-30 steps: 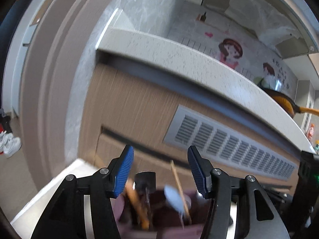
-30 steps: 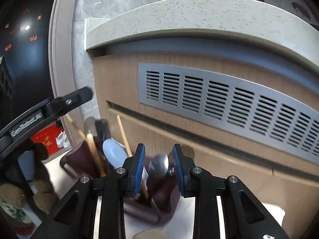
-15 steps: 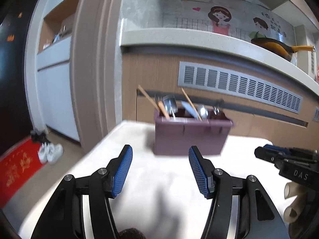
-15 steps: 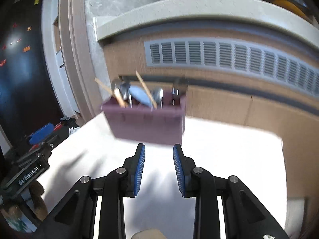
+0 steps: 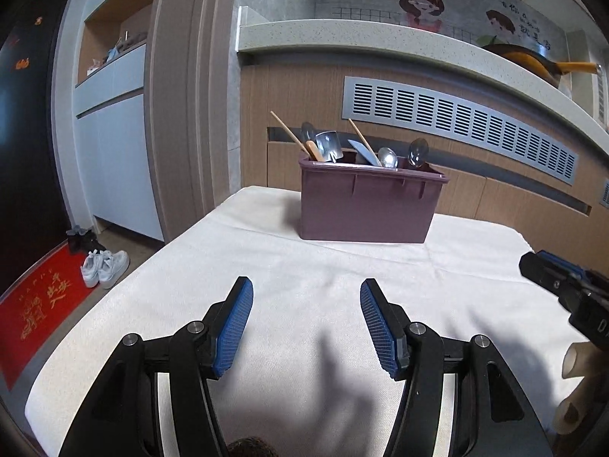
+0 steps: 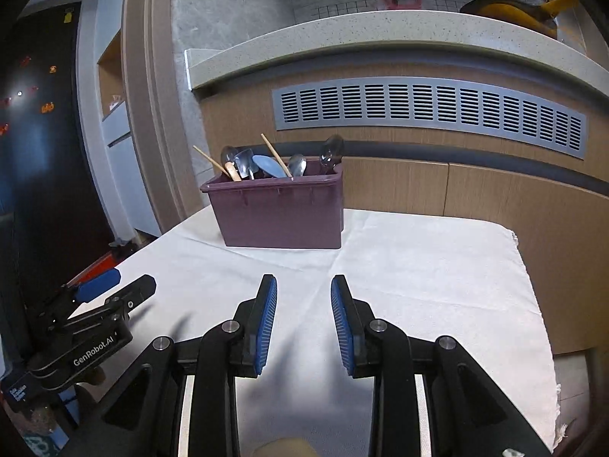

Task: Organize utensils

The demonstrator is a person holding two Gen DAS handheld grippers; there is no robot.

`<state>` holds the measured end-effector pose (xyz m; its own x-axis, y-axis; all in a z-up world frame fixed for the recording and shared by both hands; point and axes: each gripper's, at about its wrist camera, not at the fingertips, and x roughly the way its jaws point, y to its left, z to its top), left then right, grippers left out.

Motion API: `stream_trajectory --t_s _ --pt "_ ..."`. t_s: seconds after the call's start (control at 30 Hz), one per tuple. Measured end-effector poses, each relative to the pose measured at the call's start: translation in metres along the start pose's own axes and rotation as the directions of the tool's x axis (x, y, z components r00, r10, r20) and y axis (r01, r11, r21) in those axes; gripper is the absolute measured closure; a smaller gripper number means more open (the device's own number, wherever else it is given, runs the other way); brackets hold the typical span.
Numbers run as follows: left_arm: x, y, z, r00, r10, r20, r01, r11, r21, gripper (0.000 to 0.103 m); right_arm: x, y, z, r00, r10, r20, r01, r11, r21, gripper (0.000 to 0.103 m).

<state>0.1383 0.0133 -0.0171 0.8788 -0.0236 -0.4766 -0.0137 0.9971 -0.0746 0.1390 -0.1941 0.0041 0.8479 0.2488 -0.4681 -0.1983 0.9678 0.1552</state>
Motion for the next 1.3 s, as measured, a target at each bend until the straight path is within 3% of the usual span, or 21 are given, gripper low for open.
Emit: stream_trajectory --t_s 1.3 --pt "-0.001 0.001 -0.001 1.0 0.006 -0.007 -0.006 1.0 -0.006 0.044 0.013 0.005 -0.007 0.999 -0.001 -0.053 -0.002 0.999 -0.046 0.073"
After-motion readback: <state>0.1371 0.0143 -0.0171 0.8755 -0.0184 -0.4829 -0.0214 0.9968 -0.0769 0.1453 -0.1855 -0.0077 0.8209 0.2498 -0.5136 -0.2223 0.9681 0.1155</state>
